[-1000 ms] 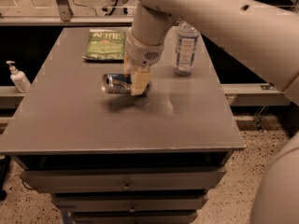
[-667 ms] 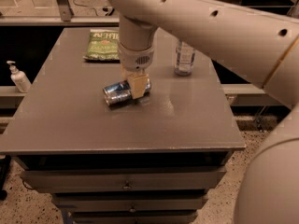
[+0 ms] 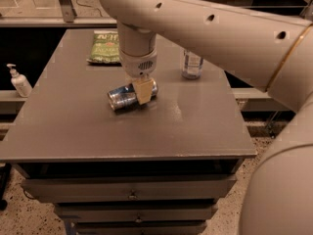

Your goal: Knock redbull can over

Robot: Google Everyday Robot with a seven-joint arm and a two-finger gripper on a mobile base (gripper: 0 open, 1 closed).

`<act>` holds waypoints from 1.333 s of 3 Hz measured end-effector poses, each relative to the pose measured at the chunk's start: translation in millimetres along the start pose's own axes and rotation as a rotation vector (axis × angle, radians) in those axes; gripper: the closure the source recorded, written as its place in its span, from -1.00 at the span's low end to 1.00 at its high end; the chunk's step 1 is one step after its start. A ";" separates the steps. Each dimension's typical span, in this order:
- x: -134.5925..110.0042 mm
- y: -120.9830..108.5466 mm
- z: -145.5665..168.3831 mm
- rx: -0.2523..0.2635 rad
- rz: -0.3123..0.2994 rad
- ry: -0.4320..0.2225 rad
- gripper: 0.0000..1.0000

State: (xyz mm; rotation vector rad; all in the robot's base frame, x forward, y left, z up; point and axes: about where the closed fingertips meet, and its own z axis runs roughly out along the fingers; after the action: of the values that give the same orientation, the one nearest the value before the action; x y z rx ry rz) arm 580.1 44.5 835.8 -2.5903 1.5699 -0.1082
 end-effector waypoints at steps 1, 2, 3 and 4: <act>-0.4 1.7 0.6 -0.012 -0.009 0.035 -0.68; -1.7 2.5 -1.9 -0.018 -0.008 0.038 -1.00; -1.7 2.5 -1.9 -0.018 -0.008 0.038 -1.00; 6.3 7.5 -12.7 -0.007 0.046 -0.019 -1.00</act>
Offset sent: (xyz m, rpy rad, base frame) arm -0.0057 0.0016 0.0039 -0.0523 0.0105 0.0018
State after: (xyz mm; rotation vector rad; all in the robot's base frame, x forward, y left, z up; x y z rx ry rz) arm 575.0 34.7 847.4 -2.5507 1.6258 -0.0745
